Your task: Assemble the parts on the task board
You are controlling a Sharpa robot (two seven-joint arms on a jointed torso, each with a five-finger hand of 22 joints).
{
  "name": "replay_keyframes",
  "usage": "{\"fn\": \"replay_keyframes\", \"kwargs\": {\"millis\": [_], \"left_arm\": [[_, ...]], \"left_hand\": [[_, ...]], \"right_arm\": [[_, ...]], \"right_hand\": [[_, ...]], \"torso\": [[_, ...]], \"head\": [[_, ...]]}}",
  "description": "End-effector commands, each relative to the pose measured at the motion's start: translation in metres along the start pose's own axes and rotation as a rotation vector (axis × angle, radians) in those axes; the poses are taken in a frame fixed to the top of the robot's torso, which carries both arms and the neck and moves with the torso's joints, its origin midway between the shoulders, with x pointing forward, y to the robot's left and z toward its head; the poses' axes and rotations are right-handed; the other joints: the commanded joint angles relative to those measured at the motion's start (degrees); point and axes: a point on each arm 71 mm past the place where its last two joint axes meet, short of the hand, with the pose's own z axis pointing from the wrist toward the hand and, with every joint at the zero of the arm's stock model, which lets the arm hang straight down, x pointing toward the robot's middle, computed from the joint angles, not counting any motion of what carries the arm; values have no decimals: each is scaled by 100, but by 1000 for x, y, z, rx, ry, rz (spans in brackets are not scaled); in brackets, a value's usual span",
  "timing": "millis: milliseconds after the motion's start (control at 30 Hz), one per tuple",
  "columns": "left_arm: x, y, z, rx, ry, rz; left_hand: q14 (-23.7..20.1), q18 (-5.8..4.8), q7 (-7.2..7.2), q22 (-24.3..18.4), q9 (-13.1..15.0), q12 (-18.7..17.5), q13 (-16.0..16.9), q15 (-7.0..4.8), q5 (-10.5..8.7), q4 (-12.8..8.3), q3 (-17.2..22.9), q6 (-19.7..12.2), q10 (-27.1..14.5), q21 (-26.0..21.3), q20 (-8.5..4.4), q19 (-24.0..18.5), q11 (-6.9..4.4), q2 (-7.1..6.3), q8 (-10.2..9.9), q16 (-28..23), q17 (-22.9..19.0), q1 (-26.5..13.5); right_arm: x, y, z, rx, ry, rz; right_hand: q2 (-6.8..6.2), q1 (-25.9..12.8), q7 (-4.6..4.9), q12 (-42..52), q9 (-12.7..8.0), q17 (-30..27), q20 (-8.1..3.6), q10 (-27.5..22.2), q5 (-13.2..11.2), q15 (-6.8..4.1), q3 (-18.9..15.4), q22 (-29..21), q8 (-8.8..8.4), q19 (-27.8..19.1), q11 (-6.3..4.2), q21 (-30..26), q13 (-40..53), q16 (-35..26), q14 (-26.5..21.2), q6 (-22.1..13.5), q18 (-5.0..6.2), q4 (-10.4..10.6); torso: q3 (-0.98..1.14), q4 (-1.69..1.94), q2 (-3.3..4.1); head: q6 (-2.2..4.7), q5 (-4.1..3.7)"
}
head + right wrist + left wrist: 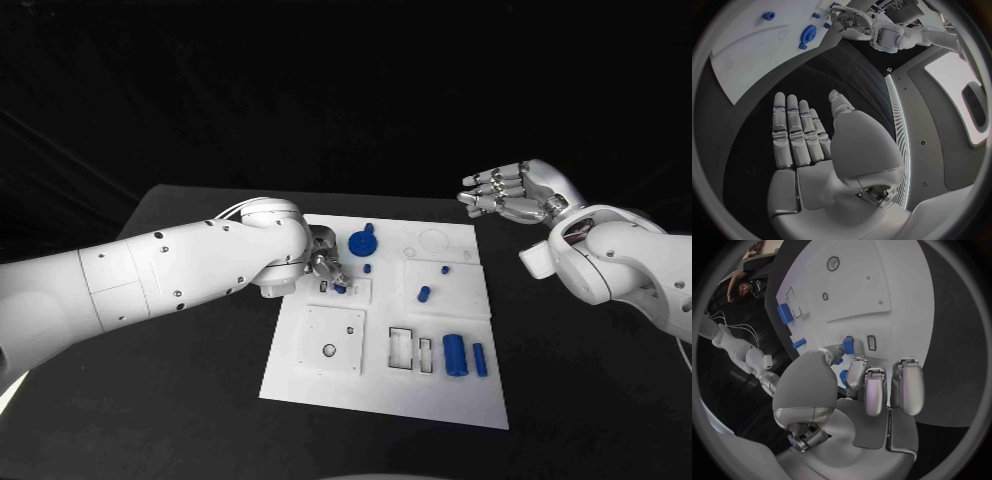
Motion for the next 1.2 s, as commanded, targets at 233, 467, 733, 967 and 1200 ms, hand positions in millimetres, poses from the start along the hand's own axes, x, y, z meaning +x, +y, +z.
{"fn": "replay_keyframes", "kwargs": {"millis": [233,467,733,967,1200], "left_arm": [[10,-2,3,0,72,30],[10,-1,3,-7,67,46],[7,1,4,-17,45,46],[5,3,5,-24,25,35],[4,4,5,-24,13,26]], "left_hand": [[603,-31,-116,791,13,101,135,-50,-33,-397,314,121,88,-28,-18,370,-38,-41,14,17,1508,-192],[603,-42,-172,834,-11,223,320,-88,-45,-168,-284,281,182,2,-54,387,-86,-208,44,17,1508,-608],[603,-48,-187,861,-101,252,376,-106,-37,111,-862,358,205,15,-78,398,-100,-219,54,17,1508,-828],[603,-54,-200,889,-180,262,398,-116,-17,320,-1223,380,216,34,-89,408,-111,-162,90,17,1508,-852],[603,-63,-209,925,-255,267,411,-124,-5,512,-1479,390,224,63,-97,420,-118,-109,136,17,1508,-840]], "right_arm": [[1,2,0,-21,6,30],[1,2,0,-21,5,30],[0,1,0,-16,3,29],[0,1,0,-12,7,30],[1,0,0,-9,10,30]], "right_hand": [[50,-24,20,-41,-4,-192,19,22,19,22,-38,-4,-24,75,41,-146,-184,-15,8,-49,-3,-86],[55,-44,41,-59,-6,-303,36,-21,19,42,-66,-3,-29,83,64,-233,-289,-16,-20,-89,-4,-124],[63,-67,64,-69,-6,-403,54,-57,40,63,-89,-3,-29,77,86,-307,-374,-18,-59,-122,-5,-155],[68,-79,74,-70,-6,-448,64,-73,54,73,-98,-4,-28,67,96,-334,-409,-18,-82,-136,-6,-169],[74,-82,82,-70,-5,-478,69,-84,77,80,-100,-4,-26,61,103,-347,-432,-18,-96,-143,-6,-180]], "torso": [[-2,2,0],[-2,2,1],[-1,3,-1],[-2,0,0],[-3,0,5]], "head": [[-14,-8],[-16,-10],[-24,-15],[-17,-19],[-12,-17]]}}
